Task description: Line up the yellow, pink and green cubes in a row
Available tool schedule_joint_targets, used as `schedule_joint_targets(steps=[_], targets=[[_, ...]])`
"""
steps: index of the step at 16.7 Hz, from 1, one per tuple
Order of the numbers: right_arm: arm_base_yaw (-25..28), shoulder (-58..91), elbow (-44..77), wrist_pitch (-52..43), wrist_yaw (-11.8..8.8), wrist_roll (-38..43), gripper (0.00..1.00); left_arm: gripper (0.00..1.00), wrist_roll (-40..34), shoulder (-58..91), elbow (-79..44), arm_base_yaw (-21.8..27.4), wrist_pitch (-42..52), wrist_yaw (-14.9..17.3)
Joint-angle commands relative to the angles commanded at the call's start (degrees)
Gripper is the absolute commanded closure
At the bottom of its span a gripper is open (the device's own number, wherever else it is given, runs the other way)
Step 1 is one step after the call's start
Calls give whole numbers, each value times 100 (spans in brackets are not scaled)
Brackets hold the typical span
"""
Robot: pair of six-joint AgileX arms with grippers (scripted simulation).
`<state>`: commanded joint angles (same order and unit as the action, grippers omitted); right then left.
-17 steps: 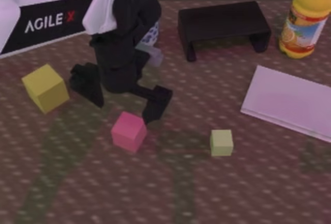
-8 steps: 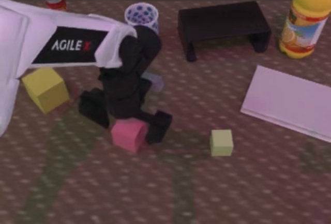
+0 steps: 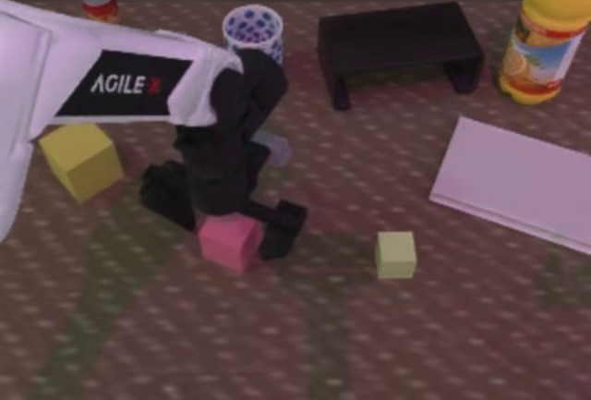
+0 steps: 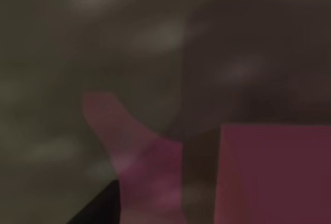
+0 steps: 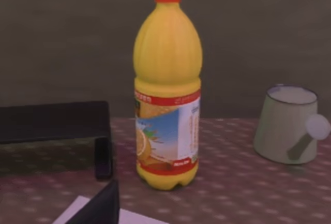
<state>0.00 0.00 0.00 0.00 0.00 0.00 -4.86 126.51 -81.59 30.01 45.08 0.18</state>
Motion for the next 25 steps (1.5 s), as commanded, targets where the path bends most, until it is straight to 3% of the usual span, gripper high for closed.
schedule_joint_targets(steps=[11,21,25], targets=[[0,0,0,0,0,0,0,98,0,0,0,0,0,0],[0,0,0,0,0,0,0,100,11,-158,-59,7,82,-13],[0,0,0,0,0,0,0,100,8,-394,-410,-30,670,-21]])
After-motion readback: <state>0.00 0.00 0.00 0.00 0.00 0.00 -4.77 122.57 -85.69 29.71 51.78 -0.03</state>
